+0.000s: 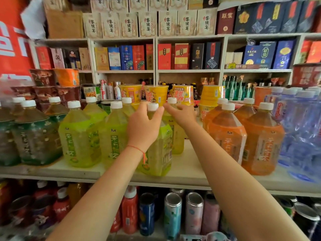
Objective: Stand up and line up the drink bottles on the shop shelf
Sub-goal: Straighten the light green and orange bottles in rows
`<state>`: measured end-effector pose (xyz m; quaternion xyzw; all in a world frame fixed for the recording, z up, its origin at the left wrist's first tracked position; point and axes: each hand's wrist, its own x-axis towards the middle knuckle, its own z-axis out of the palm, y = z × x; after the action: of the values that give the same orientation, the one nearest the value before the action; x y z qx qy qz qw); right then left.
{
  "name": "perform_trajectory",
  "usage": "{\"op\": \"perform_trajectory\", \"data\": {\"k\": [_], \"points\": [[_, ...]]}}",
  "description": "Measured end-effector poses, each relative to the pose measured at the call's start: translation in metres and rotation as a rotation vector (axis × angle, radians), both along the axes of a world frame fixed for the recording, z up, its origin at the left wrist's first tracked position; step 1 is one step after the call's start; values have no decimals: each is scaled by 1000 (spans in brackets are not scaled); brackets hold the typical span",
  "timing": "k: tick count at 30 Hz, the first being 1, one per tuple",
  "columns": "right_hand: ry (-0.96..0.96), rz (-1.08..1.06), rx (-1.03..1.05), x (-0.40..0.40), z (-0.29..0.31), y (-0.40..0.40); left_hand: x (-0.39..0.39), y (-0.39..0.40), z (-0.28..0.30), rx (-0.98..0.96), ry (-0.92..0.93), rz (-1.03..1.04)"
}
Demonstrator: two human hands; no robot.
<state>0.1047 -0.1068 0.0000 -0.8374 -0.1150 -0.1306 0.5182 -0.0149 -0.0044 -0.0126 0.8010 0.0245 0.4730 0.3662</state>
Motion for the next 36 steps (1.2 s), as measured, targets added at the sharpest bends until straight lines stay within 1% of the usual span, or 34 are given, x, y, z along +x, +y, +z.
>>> {"op": "perform_trajectory", "data": {"k": [4,7,9,10,12,14,15,18,21,24,30,36], "points": [[41,131,208,-10,-11,4,-1,-4,-1,-7,11,43],[63,237,232,-17,-13,2,0,-22,3,-24,80,180],[128,323,269,-20,-16,0,0,-40,7,-29,105,260],[184,375,321,-21,-19,-2,0,-46,6,-34,107,237],[314,426,512,-30,-27,-10,0,-44,3,-109,122,51],[396,424,689,-41,-37,-17,-5,-32,-7,-264,167,-190],[403,398,734,-47,-42,-18,-8,-25,-16,-341,175,-261],[352,311,777,-68,-52,-17,-16,-18,-39,-569,182,-384],[328,261,778,-87,-58,-12,-14,-16,-49,-672,184,-492],[318,233,750,-97,-58,-7,-12,-15,-48,-690,172,-512],[344,182,721,-91,-55,-3,-16,-18,-52,-649,157,-472],[341,199,709,-100,-54,-1,-17,-17,-50,-625,146,-466]]}}
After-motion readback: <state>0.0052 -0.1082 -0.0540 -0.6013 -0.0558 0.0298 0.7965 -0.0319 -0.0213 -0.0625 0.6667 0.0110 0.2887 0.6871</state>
